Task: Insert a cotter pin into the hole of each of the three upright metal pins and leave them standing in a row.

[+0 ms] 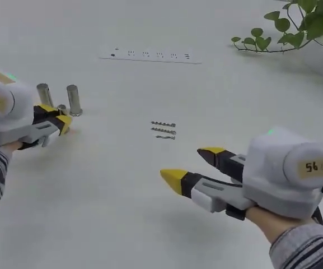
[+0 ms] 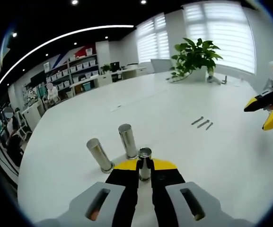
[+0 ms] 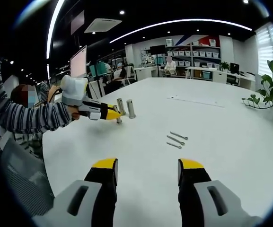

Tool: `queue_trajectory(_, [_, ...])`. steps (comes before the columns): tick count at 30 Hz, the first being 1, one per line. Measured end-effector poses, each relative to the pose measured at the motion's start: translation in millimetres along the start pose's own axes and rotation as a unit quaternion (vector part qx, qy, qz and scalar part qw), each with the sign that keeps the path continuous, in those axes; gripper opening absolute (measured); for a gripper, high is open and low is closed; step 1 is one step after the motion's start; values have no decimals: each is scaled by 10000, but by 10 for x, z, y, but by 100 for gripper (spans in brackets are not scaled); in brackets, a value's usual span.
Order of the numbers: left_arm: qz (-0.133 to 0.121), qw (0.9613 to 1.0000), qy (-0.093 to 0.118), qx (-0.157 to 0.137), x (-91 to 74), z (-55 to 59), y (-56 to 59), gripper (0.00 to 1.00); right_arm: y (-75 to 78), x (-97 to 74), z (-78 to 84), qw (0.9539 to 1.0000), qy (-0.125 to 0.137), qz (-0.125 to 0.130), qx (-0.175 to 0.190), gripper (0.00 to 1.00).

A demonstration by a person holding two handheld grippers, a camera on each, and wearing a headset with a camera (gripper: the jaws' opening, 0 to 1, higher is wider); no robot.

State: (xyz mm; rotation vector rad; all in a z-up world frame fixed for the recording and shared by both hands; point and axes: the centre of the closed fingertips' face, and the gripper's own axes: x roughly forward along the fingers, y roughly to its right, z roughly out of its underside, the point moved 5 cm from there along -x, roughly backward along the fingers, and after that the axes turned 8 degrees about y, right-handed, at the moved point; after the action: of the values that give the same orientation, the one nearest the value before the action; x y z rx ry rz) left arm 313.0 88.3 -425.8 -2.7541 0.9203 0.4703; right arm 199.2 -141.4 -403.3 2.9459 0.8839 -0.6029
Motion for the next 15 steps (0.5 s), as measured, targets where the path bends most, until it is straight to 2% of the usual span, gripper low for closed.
queue_trajectory(5, [203,9998,20,17,-38,-14,166,5,-7,-9,10,10000,-31,-23,-7,47])
queue_trajectory(15, [712,9974,-30,90,-96,17,619,5,48,-33,4,9999,-119,-28,-68,46])
